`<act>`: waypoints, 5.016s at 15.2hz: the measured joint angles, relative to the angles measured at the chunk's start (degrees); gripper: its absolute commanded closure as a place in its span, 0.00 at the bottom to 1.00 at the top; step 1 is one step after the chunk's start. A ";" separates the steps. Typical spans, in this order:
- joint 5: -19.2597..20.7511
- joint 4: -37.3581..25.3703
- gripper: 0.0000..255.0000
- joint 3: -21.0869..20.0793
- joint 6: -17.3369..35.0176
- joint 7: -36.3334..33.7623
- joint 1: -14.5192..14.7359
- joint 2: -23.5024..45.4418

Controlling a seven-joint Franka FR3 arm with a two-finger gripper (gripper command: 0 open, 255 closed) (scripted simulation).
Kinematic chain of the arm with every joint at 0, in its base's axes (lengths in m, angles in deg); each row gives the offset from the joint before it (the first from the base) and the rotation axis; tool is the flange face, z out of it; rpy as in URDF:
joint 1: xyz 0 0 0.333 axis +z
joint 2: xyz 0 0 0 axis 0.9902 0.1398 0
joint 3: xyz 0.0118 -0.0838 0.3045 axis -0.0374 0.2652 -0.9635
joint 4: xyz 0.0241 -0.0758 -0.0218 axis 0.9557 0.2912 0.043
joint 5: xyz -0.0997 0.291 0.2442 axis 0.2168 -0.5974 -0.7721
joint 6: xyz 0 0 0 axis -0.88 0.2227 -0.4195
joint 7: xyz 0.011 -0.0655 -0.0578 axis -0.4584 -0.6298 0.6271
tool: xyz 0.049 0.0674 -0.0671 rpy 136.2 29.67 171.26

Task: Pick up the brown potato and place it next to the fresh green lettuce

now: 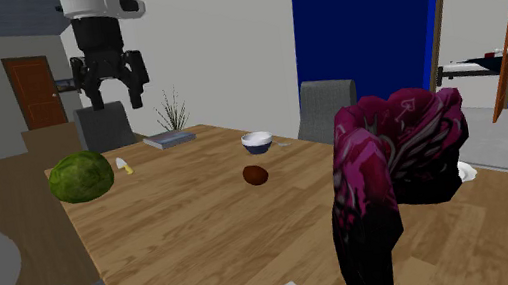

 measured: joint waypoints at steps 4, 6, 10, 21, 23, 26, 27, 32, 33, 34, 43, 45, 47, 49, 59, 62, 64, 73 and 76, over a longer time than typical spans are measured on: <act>1.05 1.37 0.00 3.08 3.27 5.11 0.50 1.58; 1.92 1.57 0.00 6.13 6.11 10.15 1.01 3.91; 2.66 1.02 0.00 12.15 11.52 20.59 2.53 9.40; -6.20 -9.20 0.00 27.39 22.91 52.81 9.03 33.40; -9.92 -12.37 0.00 29.10 23.56 59.30 9.70 38.86; -16.17 -18.43 0.00 30.32 23.12 68.81 9.41 47.61; -18.29 -20.63 0.00 30.29 22.77 71.87 8.94 50.62; -26.92 -32.75 0.00 27.69 19.83 84.16 4.84 64.55; -28.05 -35.07 0.00 26.93 19.11 86.02 3.97 66.81; -29.28 -38.45 0.00 26.13 17.90 87.97 2.62 69.67; -34.34 -59.54 0.00 19.70 12.70 96.23 -3.65 87.48; -34.57 -58.75 0.00 19.52 13.72 96.57 -3.40 87.78; -34.88 -57.91 0.00 19.28 14.99 96.89 -3.13 88.24; -35.06 -57.25 0.00 19.16 15.80 97.06 -2.91 88.43; -35.13 -57.22 1.00 19.11 16.01 97.06 -2.86 88.57; -35.13 -57.22 1.00 19.11 16.00 97.06 -2.86 88.57; -35.13 -57.22 1.00 19.11 16.00 97.06 -2.86 88.57; -34.11 -58.97 1.00 19.72 12.48 95.62 -2.85 86.41; -33.69 -59.73 1.00 19.97 10.92 94.99 -2.83 85.44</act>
